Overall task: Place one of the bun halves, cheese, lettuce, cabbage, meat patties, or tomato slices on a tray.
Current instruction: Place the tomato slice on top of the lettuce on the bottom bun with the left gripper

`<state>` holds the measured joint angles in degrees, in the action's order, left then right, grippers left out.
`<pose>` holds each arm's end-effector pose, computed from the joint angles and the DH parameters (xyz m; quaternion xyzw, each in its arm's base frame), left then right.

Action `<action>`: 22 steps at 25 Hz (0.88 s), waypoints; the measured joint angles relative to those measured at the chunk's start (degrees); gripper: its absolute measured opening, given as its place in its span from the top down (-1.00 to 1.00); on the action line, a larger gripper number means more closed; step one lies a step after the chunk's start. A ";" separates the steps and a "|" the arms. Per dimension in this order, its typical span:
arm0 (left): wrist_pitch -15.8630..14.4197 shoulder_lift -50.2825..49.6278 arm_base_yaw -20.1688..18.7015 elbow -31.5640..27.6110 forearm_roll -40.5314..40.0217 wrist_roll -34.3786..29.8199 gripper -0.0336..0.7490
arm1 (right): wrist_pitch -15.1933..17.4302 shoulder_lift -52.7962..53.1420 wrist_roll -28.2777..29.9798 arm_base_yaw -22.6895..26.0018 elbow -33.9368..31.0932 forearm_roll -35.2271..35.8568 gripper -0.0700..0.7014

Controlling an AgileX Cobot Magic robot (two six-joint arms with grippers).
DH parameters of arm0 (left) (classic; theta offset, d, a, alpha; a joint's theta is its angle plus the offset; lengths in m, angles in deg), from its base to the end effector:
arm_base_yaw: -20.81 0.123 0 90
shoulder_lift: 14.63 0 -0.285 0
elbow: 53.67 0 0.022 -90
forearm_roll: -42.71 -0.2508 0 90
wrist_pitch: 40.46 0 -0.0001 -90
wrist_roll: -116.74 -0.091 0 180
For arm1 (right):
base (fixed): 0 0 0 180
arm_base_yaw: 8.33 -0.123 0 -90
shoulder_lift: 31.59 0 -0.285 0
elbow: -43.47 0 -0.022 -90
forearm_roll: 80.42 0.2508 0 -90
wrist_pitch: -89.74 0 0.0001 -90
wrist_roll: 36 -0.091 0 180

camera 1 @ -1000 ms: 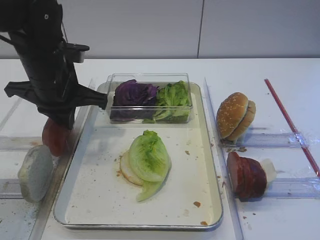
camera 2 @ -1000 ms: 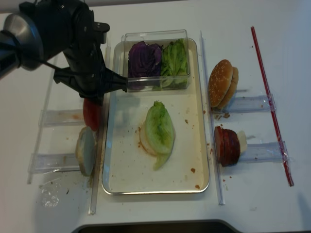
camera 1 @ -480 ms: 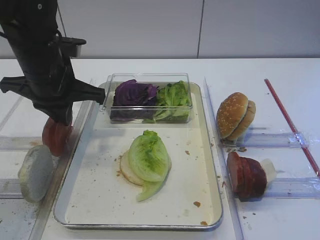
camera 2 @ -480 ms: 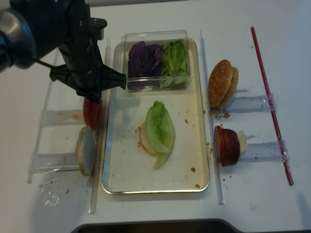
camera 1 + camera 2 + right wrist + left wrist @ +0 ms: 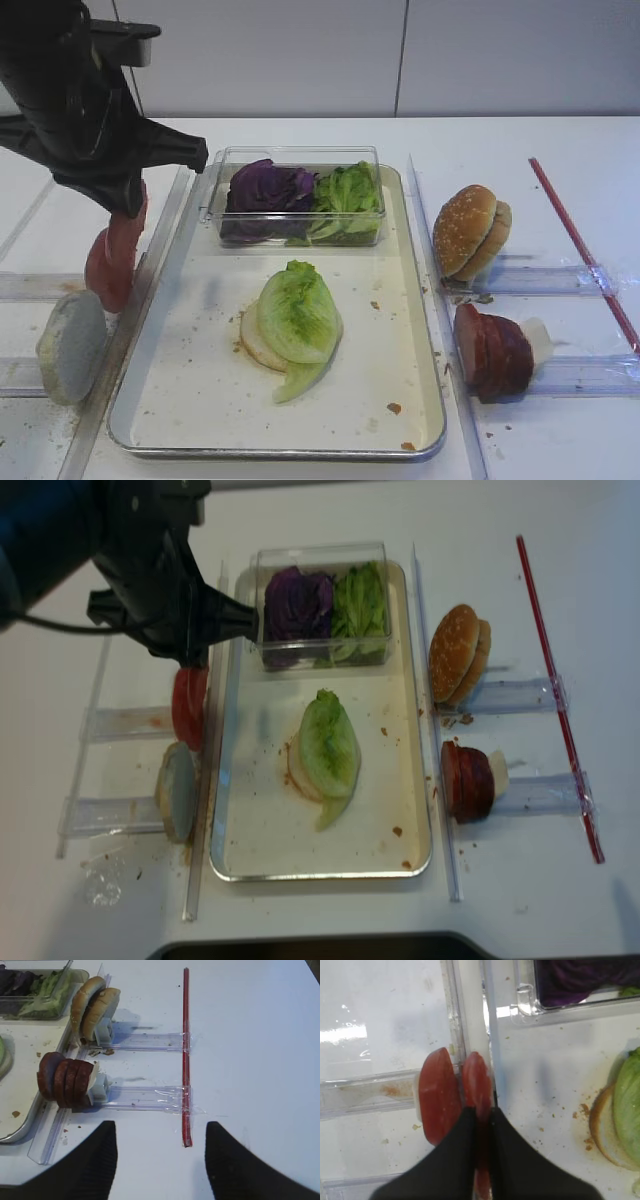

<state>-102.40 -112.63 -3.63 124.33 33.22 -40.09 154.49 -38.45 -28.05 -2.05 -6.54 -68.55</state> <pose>0.2957 -0.1198 0.2979 0.0379 0.9839 0.0084 0.1747 -0.0066 0.0178 0.2662 -0.0198 0.8681 0.0423 0.4941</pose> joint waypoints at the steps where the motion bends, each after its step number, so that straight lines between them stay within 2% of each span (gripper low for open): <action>1: 0.17 0.68 0.00 0.00 0.11 0.00 0.88 | 0.00 0.00 0.00 0.00 0.00 0.00 -0.23; 5: 0.57 3.65 0.00 0.00 3.23 -2.43 0.88 | 0.00 0.00 0.00 0.00 0.00 0.00 -0.23; 10: 0.57 5.46 2.83 0.00 14.09 -8.61 0.88 | 0.00 0.00 -0.34 0.00 0.00 -0.46 -0.23; 16: 1.15 5.49 8.01 -0.65 32.72 -20.59 0.88 | 0.00 0.00 -0.71 0.00 0.00 -0.70 -0.23; 19: 1.70 5.49 9.18 -3.93 43.08 -26.71 0.88 | 0.00 0.00 -0.79 0.00 0.00 -0.80 -0.23; 22: 2.35 5.49 9.70 -8.97 56.34 -36.07 0.89 | 0.00 0.00 -0.79 0.00 0.00 -0.80 -0.23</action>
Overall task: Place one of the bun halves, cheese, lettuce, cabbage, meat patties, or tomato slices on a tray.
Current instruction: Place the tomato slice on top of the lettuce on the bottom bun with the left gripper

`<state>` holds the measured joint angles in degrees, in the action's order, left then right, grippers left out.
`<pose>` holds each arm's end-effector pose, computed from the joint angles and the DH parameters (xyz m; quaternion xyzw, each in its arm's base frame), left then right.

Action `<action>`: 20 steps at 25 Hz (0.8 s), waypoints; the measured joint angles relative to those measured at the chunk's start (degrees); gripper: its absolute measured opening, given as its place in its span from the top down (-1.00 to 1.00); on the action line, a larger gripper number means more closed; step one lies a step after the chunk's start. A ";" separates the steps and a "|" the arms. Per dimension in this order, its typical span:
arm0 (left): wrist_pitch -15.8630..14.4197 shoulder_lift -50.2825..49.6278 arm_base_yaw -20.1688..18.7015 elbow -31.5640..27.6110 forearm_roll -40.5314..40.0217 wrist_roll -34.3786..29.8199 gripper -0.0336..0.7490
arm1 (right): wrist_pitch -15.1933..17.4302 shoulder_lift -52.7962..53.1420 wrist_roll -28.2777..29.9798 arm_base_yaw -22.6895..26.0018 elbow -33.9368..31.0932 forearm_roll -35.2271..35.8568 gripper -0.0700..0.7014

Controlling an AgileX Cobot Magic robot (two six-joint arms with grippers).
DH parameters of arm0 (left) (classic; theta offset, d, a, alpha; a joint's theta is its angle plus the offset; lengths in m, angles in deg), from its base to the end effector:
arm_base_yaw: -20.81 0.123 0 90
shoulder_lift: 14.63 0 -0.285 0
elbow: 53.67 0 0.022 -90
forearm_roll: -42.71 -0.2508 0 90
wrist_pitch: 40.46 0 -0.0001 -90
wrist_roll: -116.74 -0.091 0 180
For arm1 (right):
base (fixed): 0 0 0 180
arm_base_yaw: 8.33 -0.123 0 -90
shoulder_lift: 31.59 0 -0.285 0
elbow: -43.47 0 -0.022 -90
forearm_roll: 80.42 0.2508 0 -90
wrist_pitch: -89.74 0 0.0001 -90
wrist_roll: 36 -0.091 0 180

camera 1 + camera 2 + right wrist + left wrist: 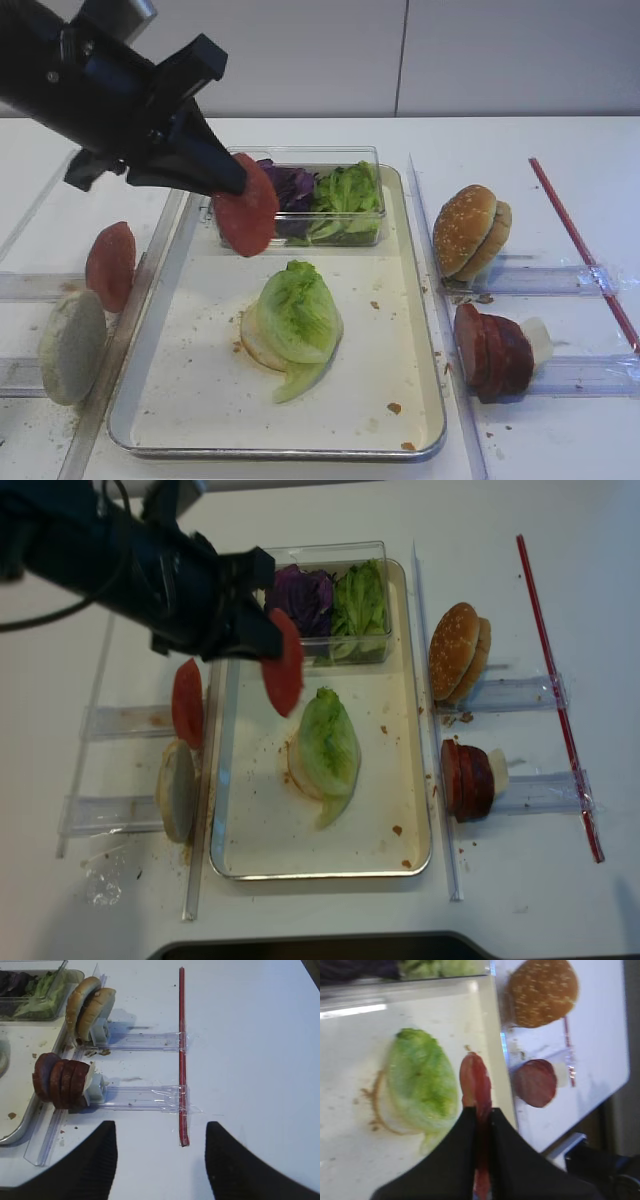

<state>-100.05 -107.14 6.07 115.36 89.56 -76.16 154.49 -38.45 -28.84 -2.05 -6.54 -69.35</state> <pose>0.2694 -0.1301 0.3077 0.0725 0.9168 -0.3709 0.1291 -0.0066 0.0166 0.2660 -0.0133 0.8689 0.0388 0.4934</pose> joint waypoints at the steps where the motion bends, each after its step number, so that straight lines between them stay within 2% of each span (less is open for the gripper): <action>1: 0.22 0.00 0.14 -1.83 4.43 -3.61 0.89 | 0.00 0.00 0.00 0.00 0.00 0.00 -0.23; 5: -0.15 0.00 0.14 -8.12 17.18 -15.21 0.89 | 0.00 0.00 0.00 0.00 0.00 0.00 -0.23; 14: 0.44 0.13 1.12 -18.87 34.51 -31.56 0.89 | 0.00 0.00 0.00 0.00 0.00 0.00 -0.23; 20: 0.69 -2.49 1.12 -20.45 37.90 -35.93 0.89 | 0.00 0.00 0.00 0.00 0.00 -0.11 -0.23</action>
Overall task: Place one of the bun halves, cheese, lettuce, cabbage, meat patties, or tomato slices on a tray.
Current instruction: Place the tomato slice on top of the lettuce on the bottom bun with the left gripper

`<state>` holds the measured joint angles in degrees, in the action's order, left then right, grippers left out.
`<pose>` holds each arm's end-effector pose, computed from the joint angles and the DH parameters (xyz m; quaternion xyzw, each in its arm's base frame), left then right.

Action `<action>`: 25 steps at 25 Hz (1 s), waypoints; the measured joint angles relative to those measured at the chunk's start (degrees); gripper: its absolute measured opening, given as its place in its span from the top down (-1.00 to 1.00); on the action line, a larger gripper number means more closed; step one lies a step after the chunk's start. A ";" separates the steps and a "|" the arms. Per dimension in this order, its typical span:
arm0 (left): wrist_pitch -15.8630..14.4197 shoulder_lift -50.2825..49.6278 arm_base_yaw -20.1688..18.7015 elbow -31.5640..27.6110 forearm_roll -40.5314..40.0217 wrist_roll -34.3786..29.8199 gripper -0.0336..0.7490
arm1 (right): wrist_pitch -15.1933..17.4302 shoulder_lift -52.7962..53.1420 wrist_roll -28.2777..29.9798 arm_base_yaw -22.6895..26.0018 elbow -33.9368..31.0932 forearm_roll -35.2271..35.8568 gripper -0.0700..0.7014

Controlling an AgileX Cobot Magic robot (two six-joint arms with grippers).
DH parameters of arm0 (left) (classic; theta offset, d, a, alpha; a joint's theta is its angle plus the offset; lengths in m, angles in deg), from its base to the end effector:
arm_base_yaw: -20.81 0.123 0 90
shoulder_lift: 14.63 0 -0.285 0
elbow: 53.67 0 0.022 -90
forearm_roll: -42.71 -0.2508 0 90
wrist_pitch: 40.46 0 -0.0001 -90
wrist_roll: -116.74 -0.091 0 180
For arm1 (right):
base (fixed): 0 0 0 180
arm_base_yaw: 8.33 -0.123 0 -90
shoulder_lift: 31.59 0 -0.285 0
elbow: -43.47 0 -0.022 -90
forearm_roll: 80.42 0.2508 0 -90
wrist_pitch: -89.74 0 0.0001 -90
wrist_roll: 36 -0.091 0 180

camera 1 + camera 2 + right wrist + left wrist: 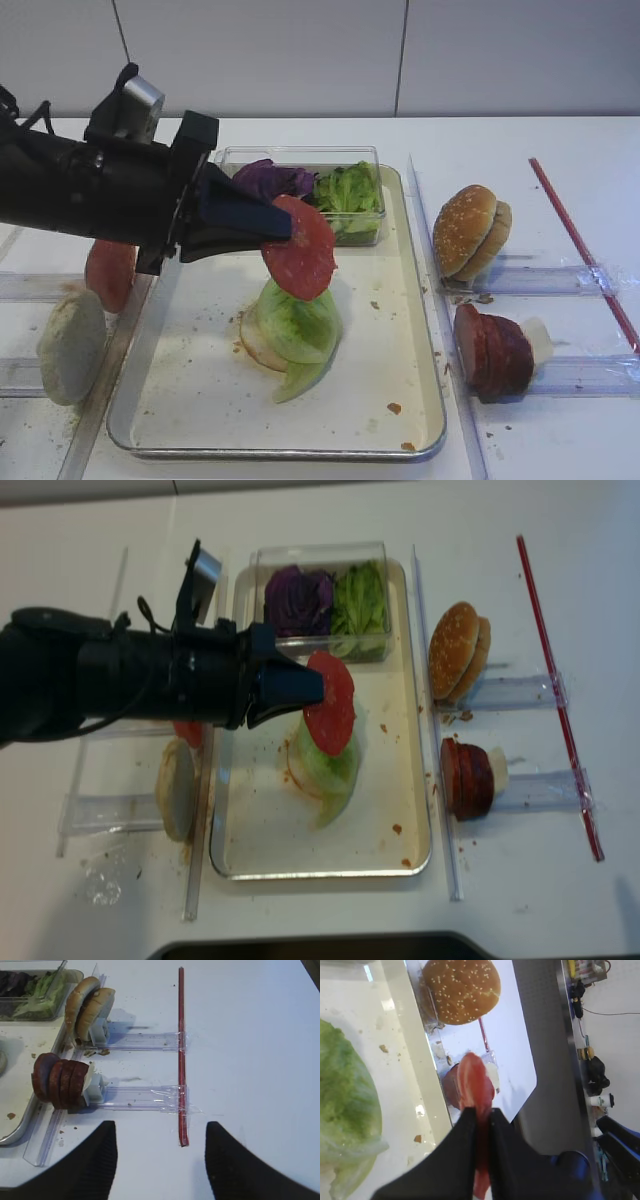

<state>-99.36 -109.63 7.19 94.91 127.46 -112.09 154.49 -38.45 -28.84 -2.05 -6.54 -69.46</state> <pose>0.2473 -0.1398 0.2421 0.0623 0.8252 -0.5445 0.1368 -0.0066 0.0165 0.2660 -0.0132 0.8689 0.0378 0.4933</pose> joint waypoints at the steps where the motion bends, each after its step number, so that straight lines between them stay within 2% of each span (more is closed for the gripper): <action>1: -0.37 -0.96 0.00 0.00 0.73 -0.81 0.89 | 0.00 0.00 0.00 0.00 0.00 0.00 -0.23; 4: -1.39 -4.42 0.00 0.00 2.50 -2.49 0.89 | 0.00 0.00 -0.14 0.00 0.00 0.00 -0.23; 14: -2.01 -11.39 0.00 0.00 3.07 -5.84 0.89 | 0.00 0.00 -0.44 0.00 0.00 -0.10 -0.23; 22: -0.81 -11.62 0.00 0.00 3.15 -7.75 0.89 | 0.00 0.00 -0.68 0.00 0.00 -0.10 -0.23; 25: 0.53 -11.84 0.00 0.00 3.15 -8.18 0.89 | 0.00 0.00 -0.68 0.00 0.00 -0.10 -0.23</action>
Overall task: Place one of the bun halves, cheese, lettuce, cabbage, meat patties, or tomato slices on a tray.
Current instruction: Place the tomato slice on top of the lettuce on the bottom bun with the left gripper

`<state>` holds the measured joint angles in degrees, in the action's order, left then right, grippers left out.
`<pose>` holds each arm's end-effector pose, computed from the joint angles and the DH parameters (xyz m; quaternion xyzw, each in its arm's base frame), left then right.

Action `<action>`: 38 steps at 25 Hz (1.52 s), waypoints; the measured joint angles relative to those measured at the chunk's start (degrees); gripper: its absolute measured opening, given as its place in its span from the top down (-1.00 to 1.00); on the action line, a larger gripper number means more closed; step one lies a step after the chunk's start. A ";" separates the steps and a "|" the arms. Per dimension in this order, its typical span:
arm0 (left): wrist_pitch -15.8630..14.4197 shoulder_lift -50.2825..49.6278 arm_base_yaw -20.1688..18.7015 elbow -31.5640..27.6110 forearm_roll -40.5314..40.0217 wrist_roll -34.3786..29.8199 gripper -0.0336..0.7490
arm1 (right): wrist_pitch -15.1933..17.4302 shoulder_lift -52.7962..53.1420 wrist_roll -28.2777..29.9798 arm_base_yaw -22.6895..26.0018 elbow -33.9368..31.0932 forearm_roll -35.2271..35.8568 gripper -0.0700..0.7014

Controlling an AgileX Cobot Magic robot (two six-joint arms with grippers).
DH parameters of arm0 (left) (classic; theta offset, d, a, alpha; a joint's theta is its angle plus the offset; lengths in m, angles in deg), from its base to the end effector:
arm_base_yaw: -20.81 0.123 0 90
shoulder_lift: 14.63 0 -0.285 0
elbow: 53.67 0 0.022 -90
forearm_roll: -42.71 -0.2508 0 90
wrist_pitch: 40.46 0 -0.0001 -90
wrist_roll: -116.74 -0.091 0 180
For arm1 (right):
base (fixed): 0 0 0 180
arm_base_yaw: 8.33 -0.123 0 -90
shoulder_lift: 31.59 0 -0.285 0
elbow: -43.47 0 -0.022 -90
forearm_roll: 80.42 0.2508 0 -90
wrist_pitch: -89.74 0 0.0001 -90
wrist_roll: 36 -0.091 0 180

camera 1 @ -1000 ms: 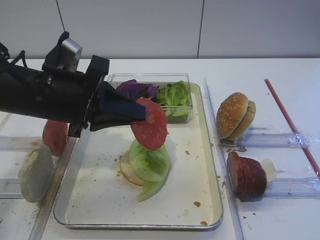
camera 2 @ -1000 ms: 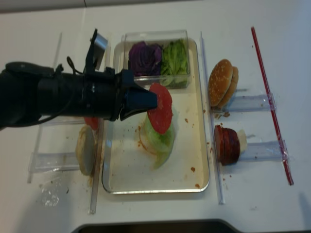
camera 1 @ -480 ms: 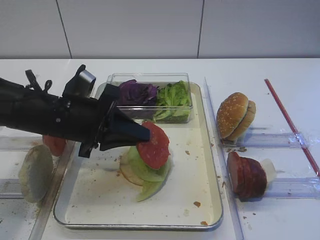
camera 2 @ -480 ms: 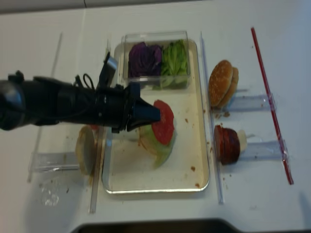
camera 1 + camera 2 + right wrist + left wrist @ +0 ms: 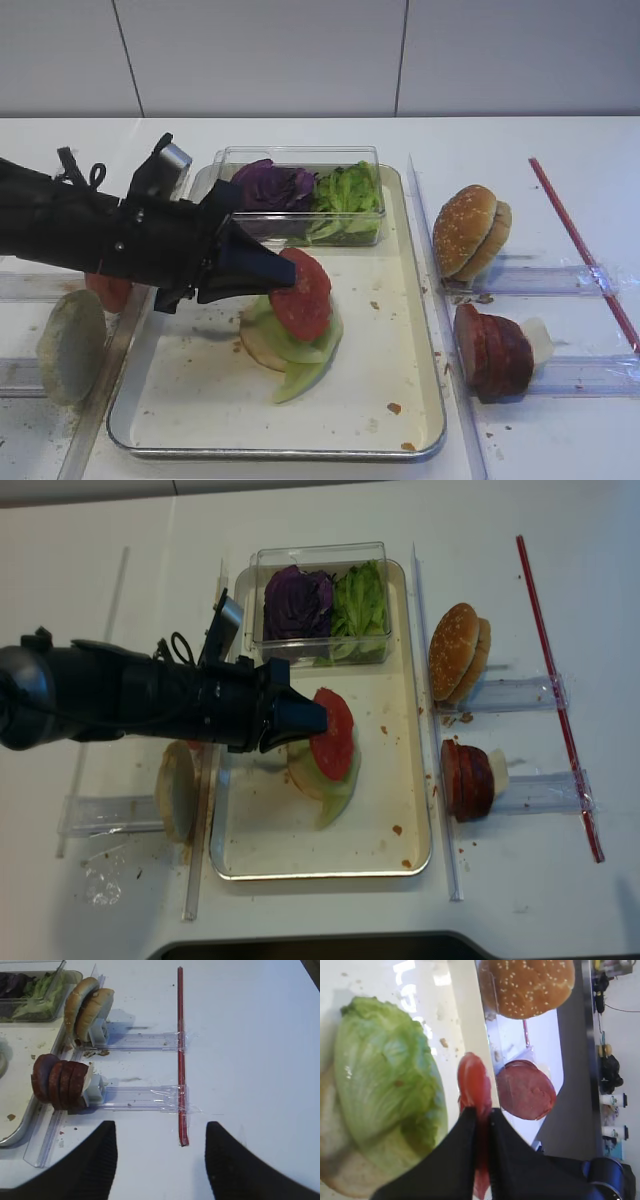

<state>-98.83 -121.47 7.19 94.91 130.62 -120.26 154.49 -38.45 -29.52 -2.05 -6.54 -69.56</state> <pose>0.2690 -0.1449 0.1859 0.0481 0.8389 -0.5329 0.0999 -0.0066 0.0163 0.2660 -0.0080 0.8691 0.0399 0.4930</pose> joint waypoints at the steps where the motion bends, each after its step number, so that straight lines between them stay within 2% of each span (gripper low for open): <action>1: 0.48 -0.10 0.00 0.00 0.00 0.00 0.89 | 0.00 0.00 0.00 0.00 0.00 0.00 -0.23; 8: 1.55 -0.98 0.00 0.00 0.00 0.73 0.89 | 0.00 0.00 0.00 0.00 0.00 0.00 -0.23; 24: 1.68 -4.68 0.11 0.00 0.60 0.73 0.87 | 0.00 0.00 0.00 0.00 0.00 0.00 -0.23; 27: 1.68 -4.68 0.44 0.00 0.60 0.73 0.70 | 0.00 0.00 0.00 0.00 0.00 0.00 -0.23; 35: 0.02 -4.68 1.79 0.00 0.48 1.65 -0.09 | 0.00 0.00 0.00 0.00 0.00 0.00 -0.23; 38: -0.62 -4.68 1.94 0.00 0.26 2.09 -0.24 | 0.00 0.00 0.00 0.00 0.00 0.00 -0.23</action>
<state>-99.45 -126.15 9.13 94.91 130.88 -118.17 154.49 -38.45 -29.52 -2.05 -6.54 -69.56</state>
